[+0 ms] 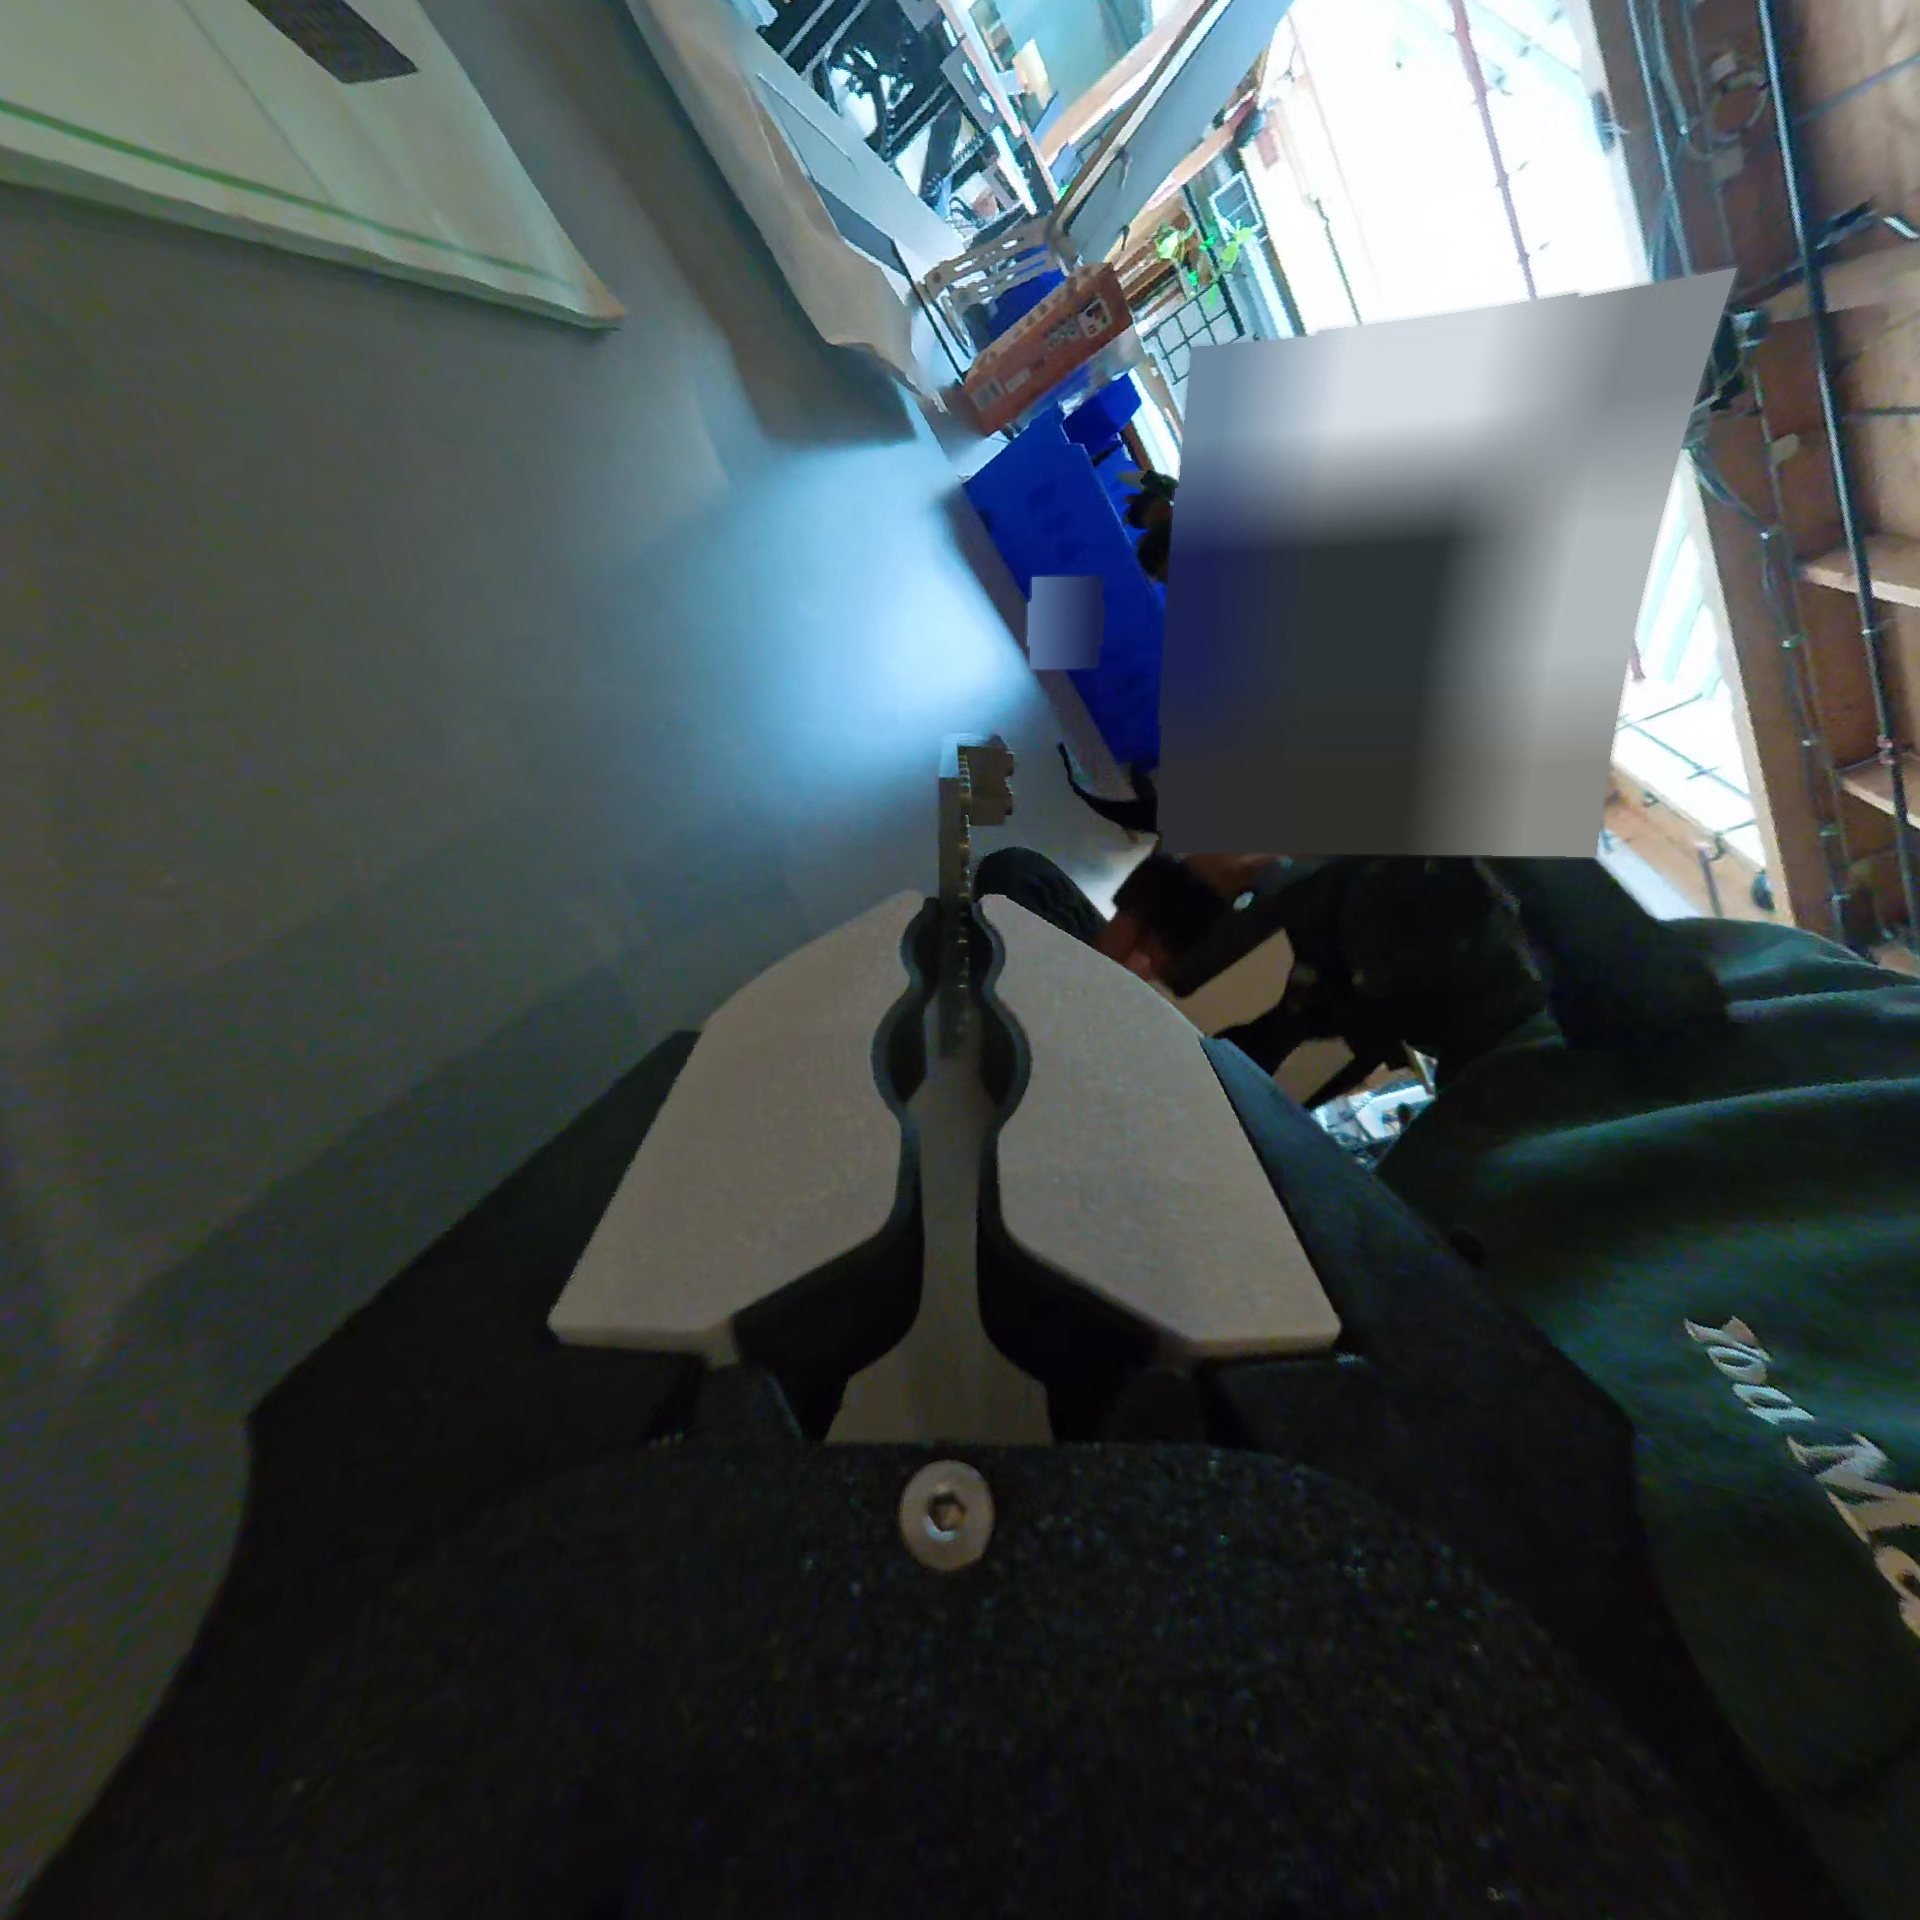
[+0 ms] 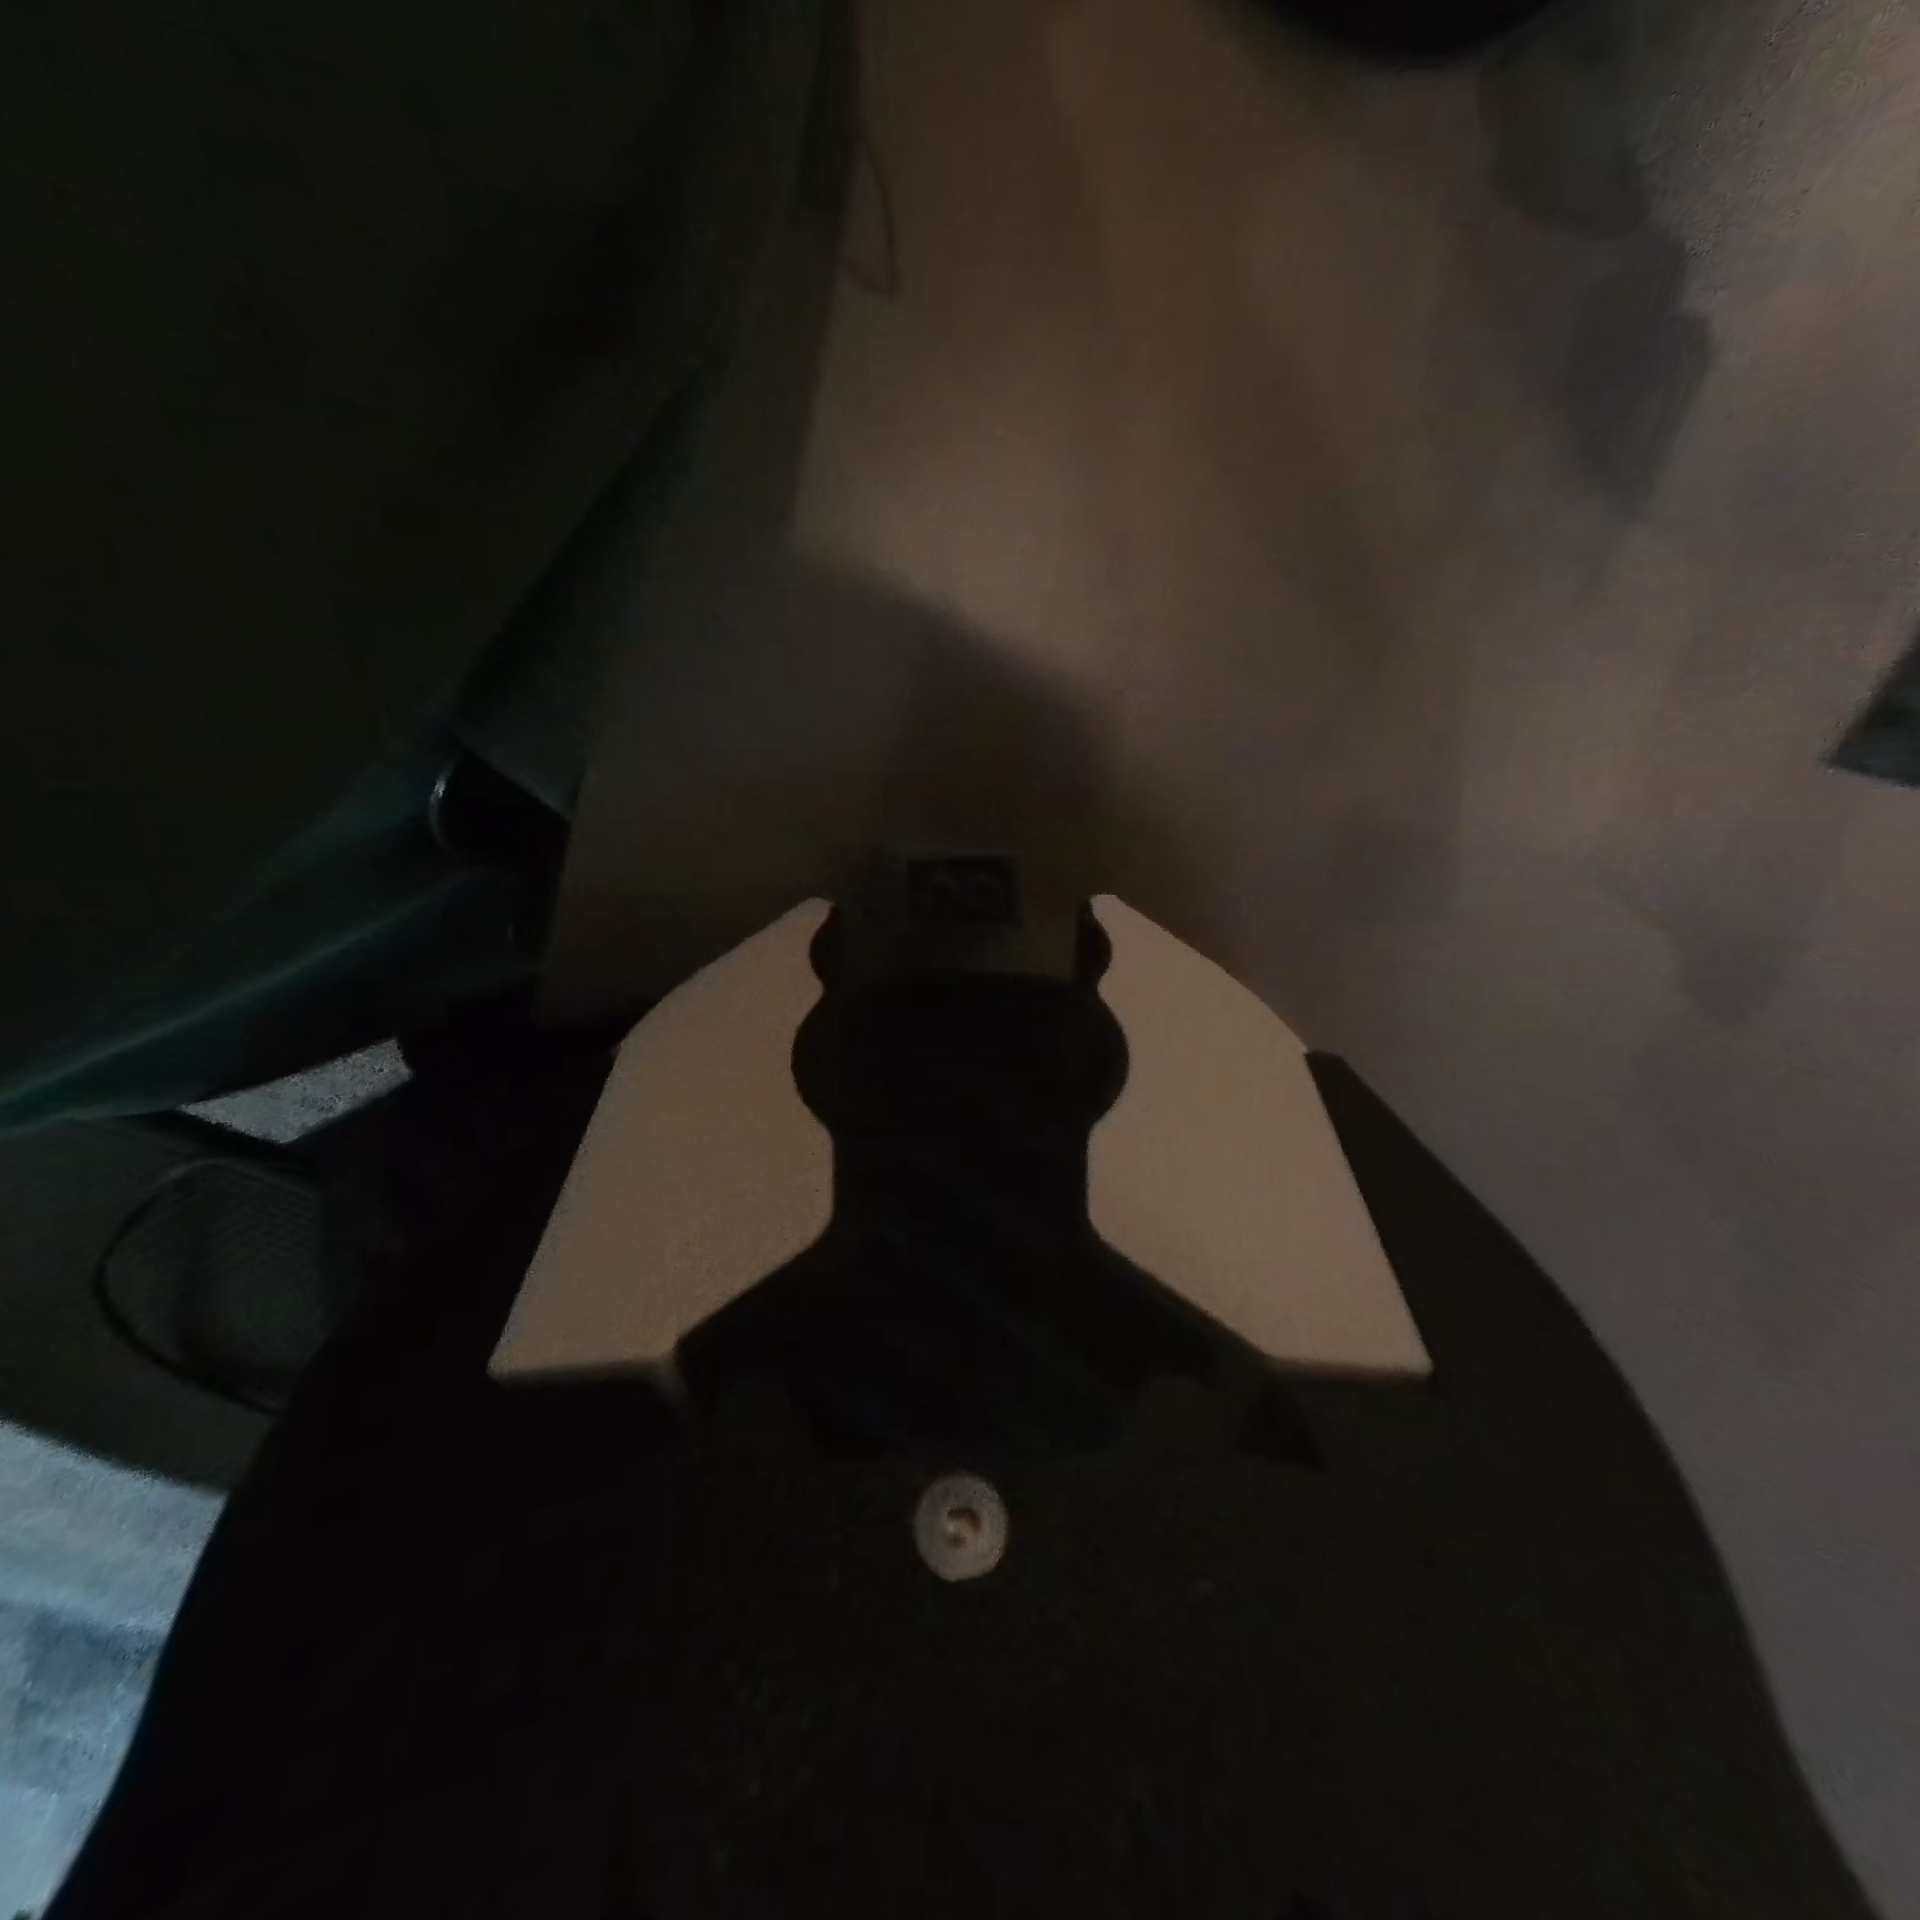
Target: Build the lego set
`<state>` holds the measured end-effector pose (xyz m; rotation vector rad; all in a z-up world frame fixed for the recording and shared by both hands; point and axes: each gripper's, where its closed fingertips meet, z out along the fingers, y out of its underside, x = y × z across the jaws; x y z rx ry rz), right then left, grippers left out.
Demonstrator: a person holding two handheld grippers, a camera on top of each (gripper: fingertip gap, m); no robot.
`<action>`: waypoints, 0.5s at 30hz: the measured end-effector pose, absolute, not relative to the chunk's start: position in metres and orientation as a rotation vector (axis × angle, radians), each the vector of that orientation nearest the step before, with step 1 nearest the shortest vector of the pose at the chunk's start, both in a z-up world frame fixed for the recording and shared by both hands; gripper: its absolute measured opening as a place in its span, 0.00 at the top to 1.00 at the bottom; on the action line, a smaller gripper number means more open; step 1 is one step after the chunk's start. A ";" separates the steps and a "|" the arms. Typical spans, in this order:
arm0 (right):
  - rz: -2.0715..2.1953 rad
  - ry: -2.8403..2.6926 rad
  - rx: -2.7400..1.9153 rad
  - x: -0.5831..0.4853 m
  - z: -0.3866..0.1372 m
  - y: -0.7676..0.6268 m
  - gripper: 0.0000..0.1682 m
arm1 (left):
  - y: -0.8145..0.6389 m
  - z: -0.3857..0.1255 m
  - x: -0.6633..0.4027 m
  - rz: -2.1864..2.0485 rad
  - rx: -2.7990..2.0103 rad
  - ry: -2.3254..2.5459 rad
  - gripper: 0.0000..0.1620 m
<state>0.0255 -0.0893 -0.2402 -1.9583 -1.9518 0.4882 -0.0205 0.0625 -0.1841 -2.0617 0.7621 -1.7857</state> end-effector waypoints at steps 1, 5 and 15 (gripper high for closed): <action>0.496 -1.934 -1.961 0.021 -0.243 -0.091 0.75 | 0.062 -0.183 -0.021 -1.785 -2.058 0.759 0.97; 0.422 -1.866 -1.921 0.019 -0.243 -0.078 0.85 | 0.057 -0.184 -0.024 -1.792 -2.070 0.736 0.97; 0.441 -1.831 -1.945 0.022 -0.234 -0.062 0.94 | 0.053 -0.181 -0.026 -1.803 -2.047 0.730 0.97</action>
